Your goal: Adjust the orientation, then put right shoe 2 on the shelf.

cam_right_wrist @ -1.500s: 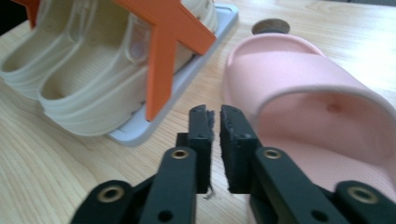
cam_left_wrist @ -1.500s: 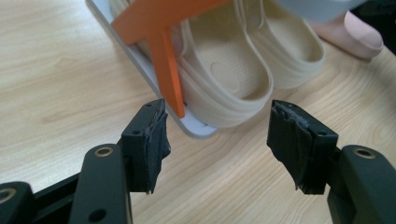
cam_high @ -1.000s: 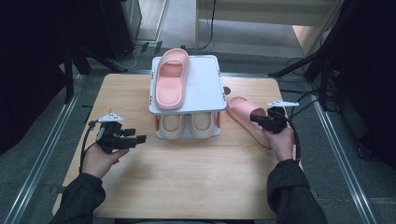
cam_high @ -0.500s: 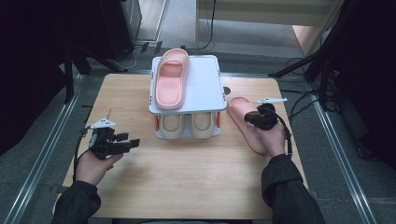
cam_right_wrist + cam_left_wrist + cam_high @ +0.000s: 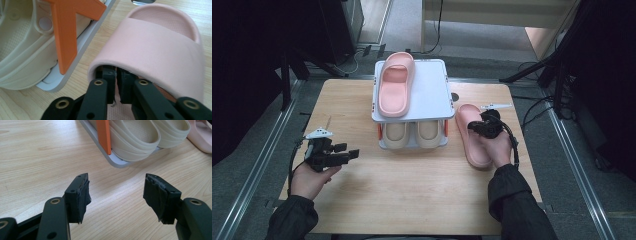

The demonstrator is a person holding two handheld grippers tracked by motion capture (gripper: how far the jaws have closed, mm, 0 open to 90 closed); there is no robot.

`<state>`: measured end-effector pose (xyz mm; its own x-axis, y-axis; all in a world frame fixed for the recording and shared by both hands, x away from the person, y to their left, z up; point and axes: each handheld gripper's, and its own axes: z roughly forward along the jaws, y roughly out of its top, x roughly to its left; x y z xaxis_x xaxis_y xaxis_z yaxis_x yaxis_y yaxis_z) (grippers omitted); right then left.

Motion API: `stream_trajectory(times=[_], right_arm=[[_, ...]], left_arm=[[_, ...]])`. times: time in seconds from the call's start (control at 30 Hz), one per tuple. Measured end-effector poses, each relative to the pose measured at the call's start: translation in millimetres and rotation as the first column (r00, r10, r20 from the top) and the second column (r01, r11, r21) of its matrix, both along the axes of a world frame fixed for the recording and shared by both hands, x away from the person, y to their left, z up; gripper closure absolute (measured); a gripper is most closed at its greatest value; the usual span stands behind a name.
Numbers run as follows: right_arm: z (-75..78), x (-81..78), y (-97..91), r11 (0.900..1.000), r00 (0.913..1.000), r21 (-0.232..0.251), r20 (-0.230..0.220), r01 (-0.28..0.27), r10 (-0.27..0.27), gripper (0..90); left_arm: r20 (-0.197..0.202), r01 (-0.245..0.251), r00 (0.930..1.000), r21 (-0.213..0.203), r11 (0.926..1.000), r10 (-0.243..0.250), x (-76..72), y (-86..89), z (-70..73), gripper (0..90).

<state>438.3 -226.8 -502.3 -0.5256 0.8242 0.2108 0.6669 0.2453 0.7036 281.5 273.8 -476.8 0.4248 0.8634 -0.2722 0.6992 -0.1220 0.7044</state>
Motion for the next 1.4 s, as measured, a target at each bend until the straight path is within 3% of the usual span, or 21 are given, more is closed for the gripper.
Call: stream_trajectory(times=[0.27,0.4,0.53,0.67,0.83,1.17,1.23,1.4], right_arm=[[9.4,-14.3,-8.4,1.0,0.9995,0.004,0.032,0.0,0.0,77.6],[11.8,-24.2,-12.0,0.9999,0.9992,0.011,0.039,-0.008,0.008,73.3],[13.8,-33.6,-15.9,1.0,0.9975,-0.006,0.07,0.005,-0.004,65.3],[15.4,-40.4,-24.6,0.999,0.9966,0.038,0.078,0.025,-0.027,60.7],[14.8,-46.4,-34.2,0.9978,0.995,0.049,0.087,0.045,-0.049,57.1],[10.2,-46.6,-45.9,0.9953,0.9919,0.038,0.088,0.089,-0.092,53.6],[9.0,-44.9,-49.1,0.9932,0.9903,0.056,0.089,0.102,-0.107,53.6],[3.7,-39.1,-52.8,0.99,0.9881,0.067,0.084,0.124,-0.129,53.6]], left_arm=[[-0.009,0.013,0.9999,-0.009,0.9999,-0.013,8.8,0.6,-0.9,37.5],[-0.017,0.026,0.9995,-0.052,0.9983,-0.027,13.5,2.9,-3.8,37.4],[-0.014,0.029,0.9995,-0.039,0.9988,-0.029,17.0,3.8,-4.1,37.5],[-0.023,0.024,0.9994,-0.041,0.9989,-0.025,22.0,5.5,-4.6,37.5],[-0.04,0.03,0.9987,-0.05,0.9983,-0.032,29.6,4.0,-7.1,37.4],[-0.055,0.045,0.9973,-0.051,0.9977,-0.047,33.4,-0.9,-7.8,37.4],[-0.064,0.05,0.9965,-0.072,0.9961,-0.055,33.3,-1.3,-7.5,37.3],[-0.058,0.06,0.9963,-0.07,0.9958,-0.064,32.7,-3.5,-7.4,37.3]])
